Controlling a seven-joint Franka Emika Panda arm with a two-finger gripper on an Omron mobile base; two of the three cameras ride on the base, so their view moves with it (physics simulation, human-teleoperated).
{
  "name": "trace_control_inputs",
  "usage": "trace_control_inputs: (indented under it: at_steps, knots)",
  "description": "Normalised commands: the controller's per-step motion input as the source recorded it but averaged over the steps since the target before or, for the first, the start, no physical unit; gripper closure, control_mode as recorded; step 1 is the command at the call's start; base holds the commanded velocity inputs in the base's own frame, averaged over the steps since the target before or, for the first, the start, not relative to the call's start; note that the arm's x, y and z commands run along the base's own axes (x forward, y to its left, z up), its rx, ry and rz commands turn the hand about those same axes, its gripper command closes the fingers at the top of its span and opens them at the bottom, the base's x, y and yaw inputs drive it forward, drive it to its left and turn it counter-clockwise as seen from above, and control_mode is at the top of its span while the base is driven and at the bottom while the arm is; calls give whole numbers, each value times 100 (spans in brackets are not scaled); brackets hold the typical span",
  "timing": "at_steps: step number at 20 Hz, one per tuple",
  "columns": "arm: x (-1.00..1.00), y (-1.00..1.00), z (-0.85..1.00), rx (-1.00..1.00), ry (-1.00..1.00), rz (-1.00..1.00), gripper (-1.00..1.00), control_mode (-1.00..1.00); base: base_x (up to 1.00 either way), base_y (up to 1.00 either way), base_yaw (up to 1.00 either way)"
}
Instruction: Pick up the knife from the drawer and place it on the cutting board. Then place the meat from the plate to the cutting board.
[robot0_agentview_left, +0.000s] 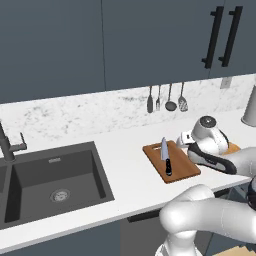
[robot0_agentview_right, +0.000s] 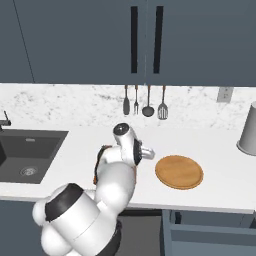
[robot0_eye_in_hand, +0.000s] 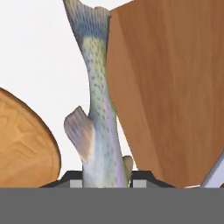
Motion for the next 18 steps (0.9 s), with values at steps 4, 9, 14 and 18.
trace_control_inputs:
  at_steps: [4, 9, 14, 18]
  knots:
    - [0, 25, 27, 0, 6, 0, 100, -100, 0, 0, 0]
    - [3, 22, 2, 0, 6, 0, 100, -100, 0, 0, 0]
    - [0, 29, -2, 0, 0, 0, 100, -100, 0, 0, 0]
    - [0, 36, -12, 0, 0, 0, 100, -100, 0, 0, 0]
